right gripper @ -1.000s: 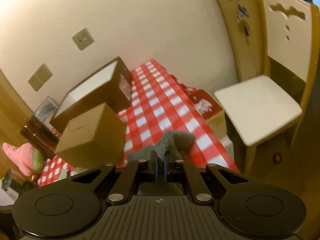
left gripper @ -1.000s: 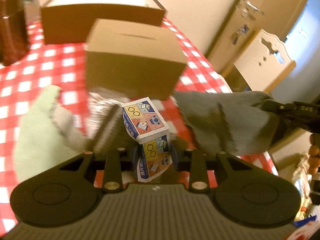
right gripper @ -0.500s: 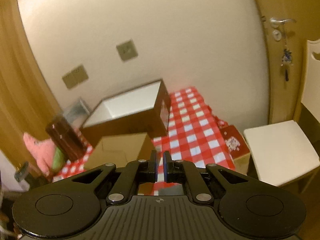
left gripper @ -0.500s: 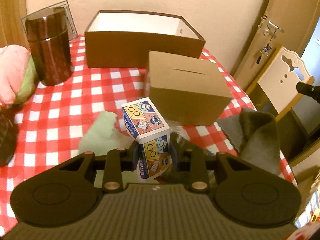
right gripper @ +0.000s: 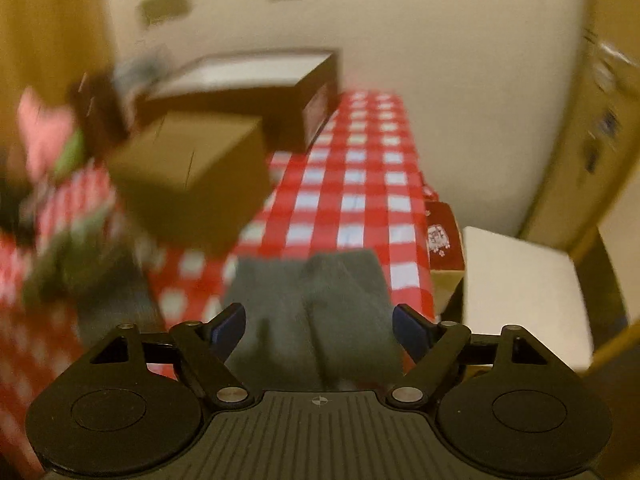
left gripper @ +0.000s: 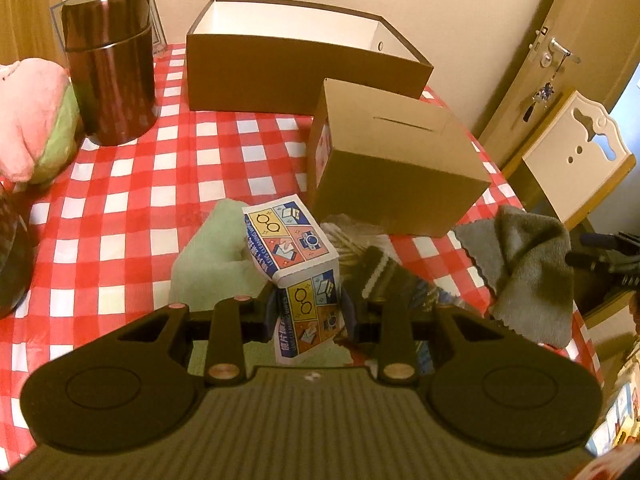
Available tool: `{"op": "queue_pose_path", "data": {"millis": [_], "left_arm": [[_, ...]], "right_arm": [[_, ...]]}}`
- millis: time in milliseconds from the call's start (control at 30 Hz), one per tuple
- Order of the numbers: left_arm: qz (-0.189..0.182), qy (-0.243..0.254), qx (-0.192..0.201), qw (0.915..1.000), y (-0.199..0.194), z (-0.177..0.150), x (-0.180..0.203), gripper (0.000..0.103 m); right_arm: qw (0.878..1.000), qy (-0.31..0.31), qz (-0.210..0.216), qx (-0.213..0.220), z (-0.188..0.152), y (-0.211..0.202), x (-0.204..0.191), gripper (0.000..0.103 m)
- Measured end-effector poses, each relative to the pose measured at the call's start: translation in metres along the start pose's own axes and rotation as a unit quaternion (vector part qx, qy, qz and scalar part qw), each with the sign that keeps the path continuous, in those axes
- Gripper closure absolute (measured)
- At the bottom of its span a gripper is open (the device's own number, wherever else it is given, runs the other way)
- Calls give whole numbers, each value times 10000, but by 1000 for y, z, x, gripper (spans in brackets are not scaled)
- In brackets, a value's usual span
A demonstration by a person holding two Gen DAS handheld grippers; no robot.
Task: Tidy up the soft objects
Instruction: 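Grasp the small printed cube box with the left gripper while the right holds the towel, then carry the cube box and grey towel over the brown box with both grippers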
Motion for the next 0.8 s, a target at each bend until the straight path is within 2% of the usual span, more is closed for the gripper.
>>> {"op": "queue_pose_path", "data": {"millis": [133, 267, 433, 633, 767, 800], "left_arm": [[-31, 0, -65, 10000, 1, -3, 1, 74], [-47, 67, -68, 9999, 5, -8, 7, 74], [50, -36, -55, 10000, 5, -23, 27, 74], [350, -542, 132, 9978, 5, -55, 67, 74], [473, -861, 215, 9949, 13, -82, 101, 74], [495, -907, 238, 9944, 15, -88, 110, 74]], "right_arm": [[9991, -358, 155, -152, -8, 7, 3, 21], [9975, -622, 330, -111, -5, 20, 7, 21], [9924, -936, 783, -145, -4, 45, 14, 21], [9834, -1117, 1403, -279, -9, 78, 22, 21], [9766, -1270, 1732, -134, -14, 85, 16, 21], [9754, -1355, 1739, -78, -14, 85, 15, 29]]}}
Point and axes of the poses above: each gripper's, at about its wrist camera, not at the fingertips, and y roughly the way its jaws point, x to its right, z to its top, the point moved 7 cm from there along y, roughly the way its jaws point, and after that the axes turned 14 degrees about -y, right-handed, at the moved point
